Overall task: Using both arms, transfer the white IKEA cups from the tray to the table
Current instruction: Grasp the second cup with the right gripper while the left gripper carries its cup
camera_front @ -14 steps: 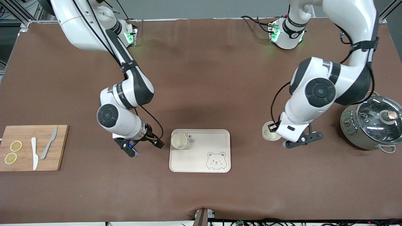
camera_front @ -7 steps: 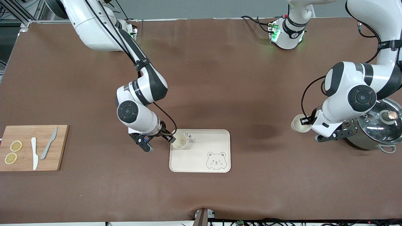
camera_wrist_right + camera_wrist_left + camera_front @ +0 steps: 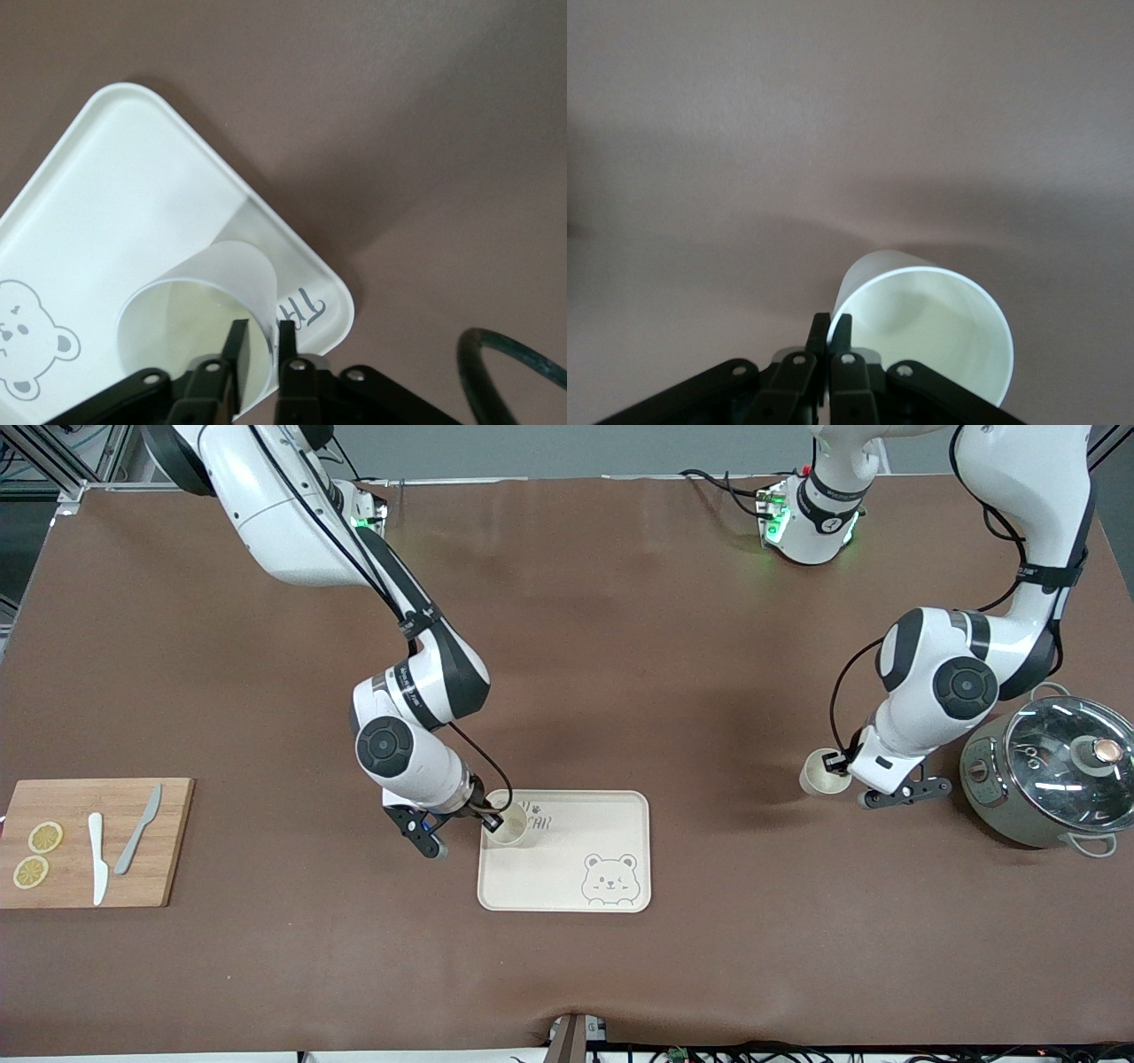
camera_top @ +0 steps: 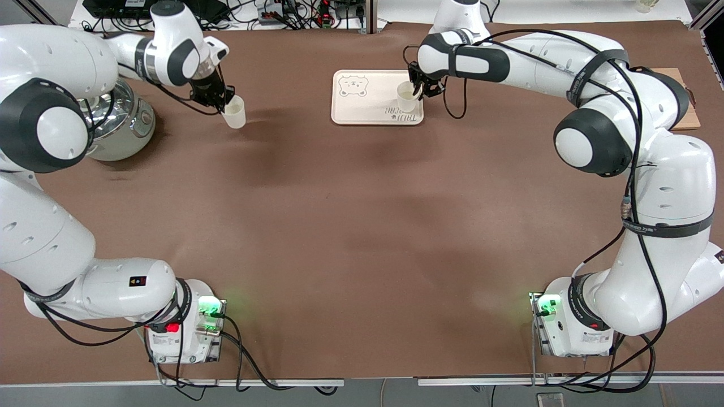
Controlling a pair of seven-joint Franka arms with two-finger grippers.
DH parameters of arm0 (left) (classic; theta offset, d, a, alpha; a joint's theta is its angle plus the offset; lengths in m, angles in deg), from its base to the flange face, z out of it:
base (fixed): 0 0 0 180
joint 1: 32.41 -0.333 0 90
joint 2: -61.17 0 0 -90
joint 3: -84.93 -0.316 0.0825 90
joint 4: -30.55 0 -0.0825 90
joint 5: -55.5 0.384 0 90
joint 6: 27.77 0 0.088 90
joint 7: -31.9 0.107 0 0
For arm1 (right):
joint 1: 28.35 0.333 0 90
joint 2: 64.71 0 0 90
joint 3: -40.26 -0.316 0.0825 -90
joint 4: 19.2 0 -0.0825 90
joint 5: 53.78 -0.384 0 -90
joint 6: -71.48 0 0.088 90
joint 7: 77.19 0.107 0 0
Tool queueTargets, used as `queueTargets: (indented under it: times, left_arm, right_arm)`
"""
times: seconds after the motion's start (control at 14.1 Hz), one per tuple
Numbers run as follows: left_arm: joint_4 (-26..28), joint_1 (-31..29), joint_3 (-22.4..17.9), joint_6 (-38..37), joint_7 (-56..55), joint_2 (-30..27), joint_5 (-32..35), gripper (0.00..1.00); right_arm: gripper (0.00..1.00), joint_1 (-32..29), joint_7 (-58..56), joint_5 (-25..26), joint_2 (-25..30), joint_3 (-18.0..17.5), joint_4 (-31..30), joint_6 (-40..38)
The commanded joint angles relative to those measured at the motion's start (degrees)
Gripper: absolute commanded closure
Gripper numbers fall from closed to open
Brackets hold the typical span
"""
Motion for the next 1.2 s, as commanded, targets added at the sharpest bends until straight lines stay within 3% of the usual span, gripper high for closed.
queueTargets:
  times: [0.0,0.28,0.57,0.71,0.92,1.13]
  left_arm:
    - [4.43,-1.73,0.45,5.36,0.54,-1.2,0.71,1.0]
    - [5.06,-3.22,0.45,8.36,0.89,0.99,0.71,0.99]
    - [4.62,-3.22,0.45,8.36,0.89,0.82,0.63,0.0]
    - [4.35,-3.49,0.45,8.1,1.07,-0.23,0.71,0.0]
    - [3.04,-3.23,0.62,5.74,0.98,-3.12,0.71,0.0]
    - [-3.71,-3.31,2.38,-4.61,2.12,-3.84,0.71,0.0]
  right_arm:
    - [1.0,0.61,1.41,-0.09,-0.86,0.52,1.99,-0.76]
    - [1.0,-0.09,1.05,-0.35,-0.07,0.52,4.62,-3.99]
    - [1.0,-4.13,0.27,-0.36,0.99,0.52,11.48,-19.45]
    - [1.0,-7.46,-4.88,-0.27,4.22,0.52,9.04,-22.45]
    - [1.0,-12.13,-17.99,-0.53,11.34,0.43,-0.97,-22.55]
    - [1.0,-16.34,-30.36,0.17,18.02,0.69,-10.8,-21.77]
